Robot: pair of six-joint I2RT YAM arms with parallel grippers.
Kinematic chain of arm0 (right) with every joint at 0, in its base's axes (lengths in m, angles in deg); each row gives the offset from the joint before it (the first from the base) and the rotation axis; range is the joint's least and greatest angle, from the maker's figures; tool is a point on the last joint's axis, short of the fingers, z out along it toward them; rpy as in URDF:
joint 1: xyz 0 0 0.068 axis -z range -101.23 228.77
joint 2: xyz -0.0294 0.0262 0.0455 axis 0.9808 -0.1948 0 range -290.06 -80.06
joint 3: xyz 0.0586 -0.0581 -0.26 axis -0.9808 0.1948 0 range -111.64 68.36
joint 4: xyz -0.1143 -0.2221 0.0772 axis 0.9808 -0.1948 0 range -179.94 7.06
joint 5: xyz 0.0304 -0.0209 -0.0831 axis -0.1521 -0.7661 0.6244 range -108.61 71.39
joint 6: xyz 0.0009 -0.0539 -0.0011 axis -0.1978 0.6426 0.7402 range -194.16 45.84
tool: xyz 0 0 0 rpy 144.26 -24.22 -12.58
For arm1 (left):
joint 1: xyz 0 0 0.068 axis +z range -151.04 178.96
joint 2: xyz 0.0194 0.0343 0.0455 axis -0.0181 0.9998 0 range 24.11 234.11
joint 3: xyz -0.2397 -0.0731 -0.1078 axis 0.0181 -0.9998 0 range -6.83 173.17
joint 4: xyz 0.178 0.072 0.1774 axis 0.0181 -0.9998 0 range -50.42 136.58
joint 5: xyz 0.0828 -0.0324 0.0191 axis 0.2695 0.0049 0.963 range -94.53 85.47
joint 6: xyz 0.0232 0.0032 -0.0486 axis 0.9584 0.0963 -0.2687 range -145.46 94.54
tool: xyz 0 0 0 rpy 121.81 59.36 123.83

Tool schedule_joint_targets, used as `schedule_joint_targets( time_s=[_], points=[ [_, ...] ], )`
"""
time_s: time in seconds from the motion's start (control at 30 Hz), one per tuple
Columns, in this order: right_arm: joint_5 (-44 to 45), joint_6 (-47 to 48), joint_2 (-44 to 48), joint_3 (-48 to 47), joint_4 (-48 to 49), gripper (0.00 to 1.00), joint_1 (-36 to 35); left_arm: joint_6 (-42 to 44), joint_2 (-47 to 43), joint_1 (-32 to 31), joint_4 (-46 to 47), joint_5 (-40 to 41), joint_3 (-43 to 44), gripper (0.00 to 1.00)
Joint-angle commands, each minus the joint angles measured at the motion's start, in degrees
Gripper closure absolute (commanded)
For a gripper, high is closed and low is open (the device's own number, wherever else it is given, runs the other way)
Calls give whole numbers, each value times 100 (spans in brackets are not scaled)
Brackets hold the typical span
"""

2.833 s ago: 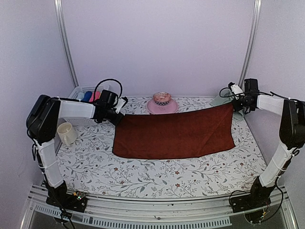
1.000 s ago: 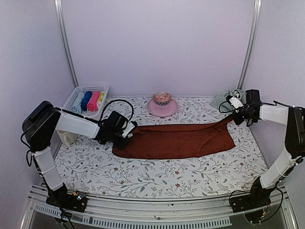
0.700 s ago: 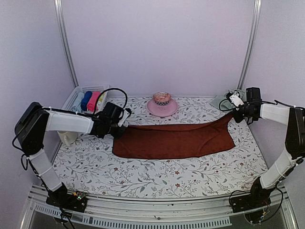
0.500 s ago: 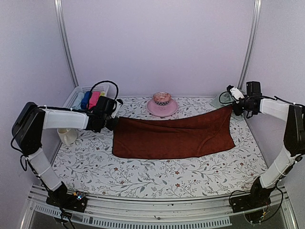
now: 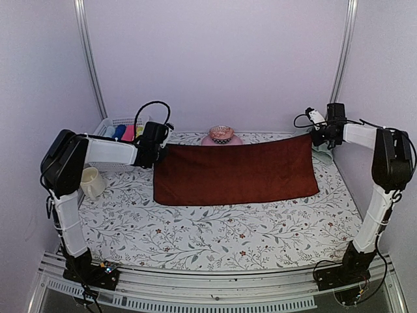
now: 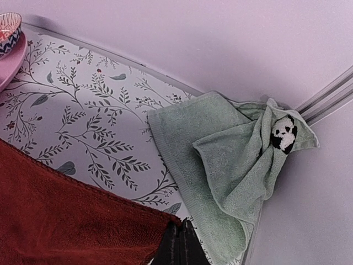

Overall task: Roll the towels
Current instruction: Pick up the towel from the center of the board.

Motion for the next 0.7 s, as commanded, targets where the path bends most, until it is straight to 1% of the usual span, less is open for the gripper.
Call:
schedule_joint_targets(
  time_s=[0.0, 0.13, 0.3, 0.37, 0.5, 0.57, 0.67],
  points=[
    [354, -12, -268, -197, 13, 98, -96, 264, 377, 131, 262, 376, 252, 100],
    [581, 104, -343, -244, 26, 98, -132, 309, 343, 142, 391, 404, 209, 100],
    [487, 136, -166, -157, 27, 98, -128, 232, 176, 111, 305, 292, 126, 100],
    [337, 182, 131, 53, 24, 98, -129, 109, -276, 57, 249, 244, -59, 100],
    [109, 331, 1164, 793, 32, 98, -128, -193, -1123, -177, -18, 259, -614, 100],
    [83, 409, 1814, 1256, 35, 98, -122, -305, -1649, -400, -96, 392, -979, 100],
    [41, 440, 2916, 1990, -92, 98, -117, -489, -2422, -929, -290, 725, -1490, 100]
  ],
)
